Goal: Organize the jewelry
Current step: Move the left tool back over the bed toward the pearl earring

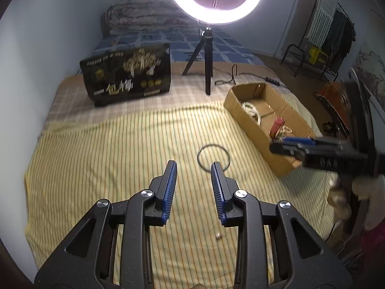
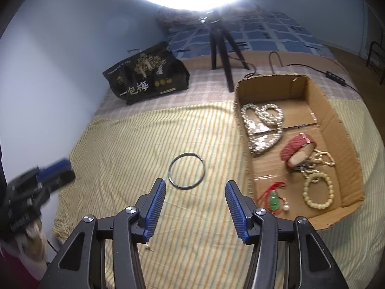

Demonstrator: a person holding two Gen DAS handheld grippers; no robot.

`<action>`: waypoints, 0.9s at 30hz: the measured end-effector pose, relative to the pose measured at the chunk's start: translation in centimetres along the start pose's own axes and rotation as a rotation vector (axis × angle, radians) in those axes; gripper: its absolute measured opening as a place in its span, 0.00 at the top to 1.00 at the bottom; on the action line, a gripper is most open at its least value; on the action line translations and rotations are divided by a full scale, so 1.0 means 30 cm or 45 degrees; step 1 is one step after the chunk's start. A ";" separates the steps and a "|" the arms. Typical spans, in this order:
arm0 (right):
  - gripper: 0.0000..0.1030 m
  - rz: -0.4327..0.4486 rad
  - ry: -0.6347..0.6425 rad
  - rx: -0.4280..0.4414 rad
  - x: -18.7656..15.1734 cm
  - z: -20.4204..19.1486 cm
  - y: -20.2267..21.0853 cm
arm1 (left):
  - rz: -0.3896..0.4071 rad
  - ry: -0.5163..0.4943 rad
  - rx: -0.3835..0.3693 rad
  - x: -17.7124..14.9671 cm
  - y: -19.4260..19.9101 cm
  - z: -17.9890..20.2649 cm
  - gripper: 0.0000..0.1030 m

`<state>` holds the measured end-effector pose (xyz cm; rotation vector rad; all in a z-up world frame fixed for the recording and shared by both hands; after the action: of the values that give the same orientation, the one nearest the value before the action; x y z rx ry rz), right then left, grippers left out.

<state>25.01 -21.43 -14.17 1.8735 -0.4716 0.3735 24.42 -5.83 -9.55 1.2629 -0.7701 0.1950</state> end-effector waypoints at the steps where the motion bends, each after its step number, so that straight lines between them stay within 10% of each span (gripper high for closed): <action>1: 0.48 -0.008 0.007 0.003 -0.002 -0.012 -0.013 | -0.005 0.008 -0.002 -0.020 -0.002 -0.004 0.72; 17: 0.47 -0.129 0.012 -0.026 -0.046 -0.081 -0.185 | -0.061 0.027 -0.005 -0.237 -0.050 0.014 0.72; 20: 0.28 -0.137 0.019 -0.060 -0.057 -0.082 -0.204 | -0.036 -0.001 0.022 -0.243 -0.040 0.028 0.72; 27: 0.19 -0.148 -0.002 -0.123 -0.071 -0.062 -0.234 | -0.003 -0.028 0.063 -0.246 -0.026 0.034 0.58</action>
<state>26.56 -17.22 -20.26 1.7979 -0.3732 0.2665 18.96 -4.99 -14.62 1.3145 -0.7871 0.1997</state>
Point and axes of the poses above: each gripper's, at about its wrist camera, not at the fingertips, and y roughly against the way its jaws point, z to its right, x to its top, the point moved 7 cm from there along -y, roughly the way its jaws point, and after that the axes turned 5 degrees about -y, right-handed, at the moved point
